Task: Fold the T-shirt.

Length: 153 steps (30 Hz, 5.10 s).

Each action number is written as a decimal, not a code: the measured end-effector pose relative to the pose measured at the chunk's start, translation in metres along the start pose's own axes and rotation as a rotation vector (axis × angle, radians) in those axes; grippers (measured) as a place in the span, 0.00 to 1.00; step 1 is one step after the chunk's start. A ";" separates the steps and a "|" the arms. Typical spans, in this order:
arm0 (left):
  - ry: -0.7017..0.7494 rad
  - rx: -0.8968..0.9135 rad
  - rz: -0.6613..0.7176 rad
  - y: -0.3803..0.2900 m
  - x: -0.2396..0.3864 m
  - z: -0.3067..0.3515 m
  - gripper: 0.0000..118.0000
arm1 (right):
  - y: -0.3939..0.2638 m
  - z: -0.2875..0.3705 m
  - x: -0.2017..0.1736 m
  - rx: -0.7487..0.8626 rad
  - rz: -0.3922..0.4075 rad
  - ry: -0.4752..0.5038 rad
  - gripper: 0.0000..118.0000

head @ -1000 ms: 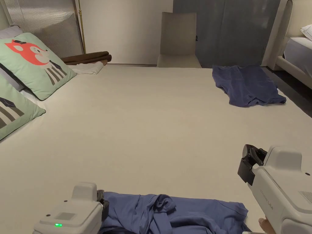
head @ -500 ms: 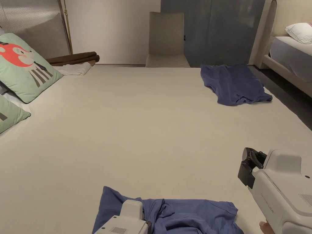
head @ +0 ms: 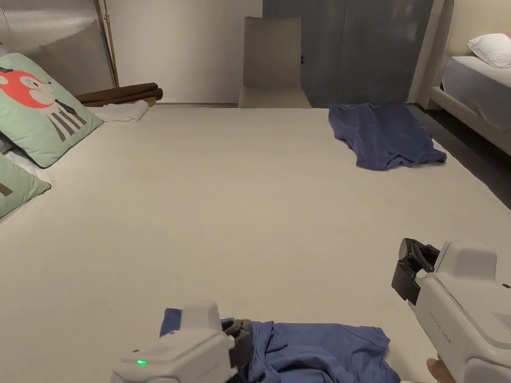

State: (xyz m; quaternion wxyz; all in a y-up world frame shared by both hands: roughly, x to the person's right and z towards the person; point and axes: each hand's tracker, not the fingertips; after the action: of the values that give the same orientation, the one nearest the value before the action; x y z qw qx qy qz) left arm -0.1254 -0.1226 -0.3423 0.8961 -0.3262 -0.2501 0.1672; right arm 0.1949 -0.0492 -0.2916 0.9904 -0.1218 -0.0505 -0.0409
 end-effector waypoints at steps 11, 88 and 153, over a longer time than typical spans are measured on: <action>-0.055 -0.045 0.243 0.046 -0.111 0.061 0.93 | -0.001 -0.006 -0.013 -0.006 0.009 0.033 0.00; 0.010 0.144 -0.120 0.035 0.051 0.017 0.94 | -0.003 0.002 0.005 -0.028 -0.004 0.038 0.00; 0.488 0.577 -0.339 0.079 -0.022 0.115 0.00 | 0.019 0.018 -0.057 0.120 0.056 0.153 0.00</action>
State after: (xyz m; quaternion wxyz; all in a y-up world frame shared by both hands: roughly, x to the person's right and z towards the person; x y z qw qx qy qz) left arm -0.2183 -0.0170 -0.3260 0.9987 -0.0457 -0.0233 -0.0018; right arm 0.1382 -0.0228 -0.2845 0.9977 -0.0602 0.0265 -0.0192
